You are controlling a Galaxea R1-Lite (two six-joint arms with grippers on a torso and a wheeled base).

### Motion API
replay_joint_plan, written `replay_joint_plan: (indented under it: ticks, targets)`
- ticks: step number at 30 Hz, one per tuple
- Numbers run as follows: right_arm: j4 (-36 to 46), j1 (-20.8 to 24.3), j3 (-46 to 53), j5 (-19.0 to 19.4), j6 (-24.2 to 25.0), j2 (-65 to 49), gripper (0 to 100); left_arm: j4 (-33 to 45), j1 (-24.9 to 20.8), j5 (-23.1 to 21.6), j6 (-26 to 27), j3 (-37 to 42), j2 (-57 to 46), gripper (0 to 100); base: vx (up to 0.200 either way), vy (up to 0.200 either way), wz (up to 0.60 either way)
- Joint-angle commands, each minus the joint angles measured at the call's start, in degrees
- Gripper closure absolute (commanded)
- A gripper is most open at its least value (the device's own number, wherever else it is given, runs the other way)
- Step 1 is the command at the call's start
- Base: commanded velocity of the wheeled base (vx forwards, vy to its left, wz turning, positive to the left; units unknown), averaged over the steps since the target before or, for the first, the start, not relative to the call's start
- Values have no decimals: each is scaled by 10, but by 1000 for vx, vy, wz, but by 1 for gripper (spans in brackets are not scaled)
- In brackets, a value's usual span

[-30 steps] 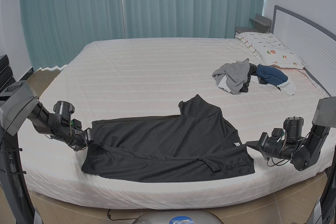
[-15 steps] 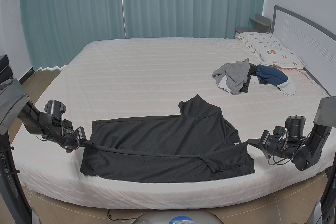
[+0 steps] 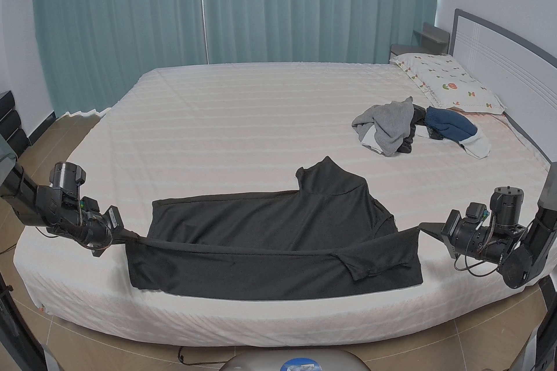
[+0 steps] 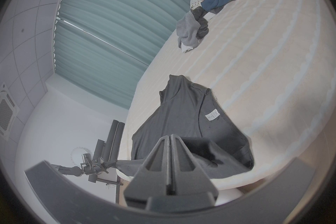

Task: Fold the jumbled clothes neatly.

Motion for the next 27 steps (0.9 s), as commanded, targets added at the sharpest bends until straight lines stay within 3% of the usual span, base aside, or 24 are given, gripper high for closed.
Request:
replay_joint_plan:
  ticks: [1,3,19,27]
  targets:
    - [-7,-1,16,-1,11,-53,100,-3,9,-8,-11,23,-43,100,0,0,0]
    - [-9,-4,20,-1,11,-69,100,2,10,-29,-11,31,-61,100,0,0,0]
    - [-9,-16,31,-4,11,-74,100,2,8,-48,-44,35,-53,100,0,0,0]
    - [-3,-13,35,-4,8,-70,100,-3,4,-22,-20,74,-54,100,0,0,0]
